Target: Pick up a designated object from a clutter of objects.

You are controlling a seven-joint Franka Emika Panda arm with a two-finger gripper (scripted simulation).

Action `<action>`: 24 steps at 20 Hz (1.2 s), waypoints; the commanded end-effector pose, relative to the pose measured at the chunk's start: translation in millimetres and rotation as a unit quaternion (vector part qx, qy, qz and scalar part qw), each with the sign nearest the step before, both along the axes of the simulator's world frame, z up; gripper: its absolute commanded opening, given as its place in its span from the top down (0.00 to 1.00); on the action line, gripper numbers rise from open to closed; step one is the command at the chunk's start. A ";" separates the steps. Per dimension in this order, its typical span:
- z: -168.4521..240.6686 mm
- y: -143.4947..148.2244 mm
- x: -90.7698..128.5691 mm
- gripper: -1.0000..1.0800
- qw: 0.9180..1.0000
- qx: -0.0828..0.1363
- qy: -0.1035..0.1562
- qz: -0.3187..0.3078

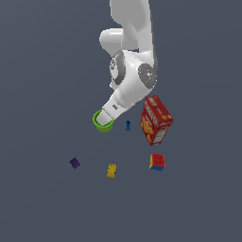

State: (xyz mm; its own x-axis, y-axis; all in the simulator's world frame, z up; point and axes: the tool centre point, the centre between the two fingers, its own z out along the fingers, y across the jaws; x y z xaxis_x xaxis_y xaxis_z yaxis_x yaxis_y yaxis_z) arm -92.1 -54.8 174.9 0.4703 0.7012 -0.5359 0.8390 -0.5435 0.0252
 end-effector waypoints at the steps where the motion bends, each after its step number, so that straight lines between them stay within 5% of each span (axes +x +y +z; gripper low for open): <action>1: 24.1 -7.7 14.3 1.00 1.000 0.001 0.000 0.000; 24: 188.1 -63.3 121.2 1.00 1.000 0.000 -0.001 0.000</action>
State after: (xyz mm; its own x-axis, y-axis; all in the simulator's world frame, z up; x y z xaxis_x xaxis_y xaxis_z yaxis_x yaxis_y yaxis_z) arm 23.3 -115.1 353.4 0.4703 0.7017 -0.5352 0.8390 -0.5436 0.0246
